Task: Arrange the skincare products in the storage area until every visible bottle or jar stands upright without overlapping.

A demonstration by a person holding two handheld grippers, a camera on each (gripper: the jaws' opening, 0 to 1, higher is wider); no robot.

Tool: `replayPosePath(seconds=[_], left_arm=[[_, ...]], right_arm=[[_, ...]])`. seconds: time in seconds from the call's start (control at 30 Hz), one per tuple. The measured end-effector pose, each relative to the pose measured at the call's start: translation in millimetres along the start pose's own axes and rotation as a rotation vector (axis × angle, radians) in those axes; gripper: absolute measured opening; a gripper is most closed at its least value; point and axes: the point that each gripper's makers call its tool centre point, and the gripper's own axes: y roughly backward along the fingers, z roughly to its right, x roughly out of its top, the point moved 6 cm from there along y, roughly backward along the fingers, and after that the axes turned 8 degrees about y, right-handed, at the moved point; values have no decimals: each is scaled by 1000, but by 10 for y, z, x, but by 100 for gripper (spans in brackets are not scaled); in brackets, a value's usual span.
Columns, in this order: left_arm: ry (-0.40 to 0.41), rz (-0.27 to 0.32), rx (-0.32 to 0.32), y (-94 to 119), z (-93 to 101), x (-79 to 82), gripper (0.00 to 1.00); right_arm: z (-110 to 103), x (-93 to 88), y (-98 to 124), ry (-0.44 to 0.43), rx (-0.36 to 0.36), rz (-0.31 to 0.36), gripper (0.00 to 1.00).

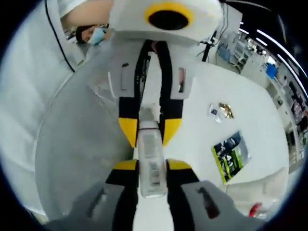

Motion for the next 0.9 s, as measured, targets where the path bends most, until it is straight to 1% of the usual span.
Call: replayPosePath(seconds=[0.07,0.17,0.23,0.27,0.37,0.47,0.53,0.63,0.7,0.73,0.77,0.9], left_arm=[[-3,0,-5,7,7,-4,17],[-2,11,-20,14,29,4,17],[-3,21,-35,8,46,17,17],[-5,23,-42,4,56,22,17],[-16,25,-54,-8,89,35,17],[-8,52,-70,6,102,52,17],[16,77,-79,25,101,70,18],[54,107,-71,56,64,82,24],[84,124,-43,89,15,81,32],[92,130,-40,105,-1,75,35],[112,140,-37,130,-22,63,38],[175,177,-13,196,-92,-2,44]], right_arm=[[-21,-5,6,5,-6,17,21],[-43,-22,16,-16,-8,35,20],[-64,-27,19,-43,5,35,19],[-89,-36,25,-55,25,32,19],[-102,-37,65,-52,24,40,19],[-120,-54,107,-72,23,69,19],[-133,-72,135,-106,22,96,19],[-156,-123,172,-134,32,109,19],[-166,-170,188,-138,21,105,19],[-166,-188,195,-145,17,107,19],[-162,-211,210,-163,9,115,19],[-129,-252,275,-235,-15,169,19]])
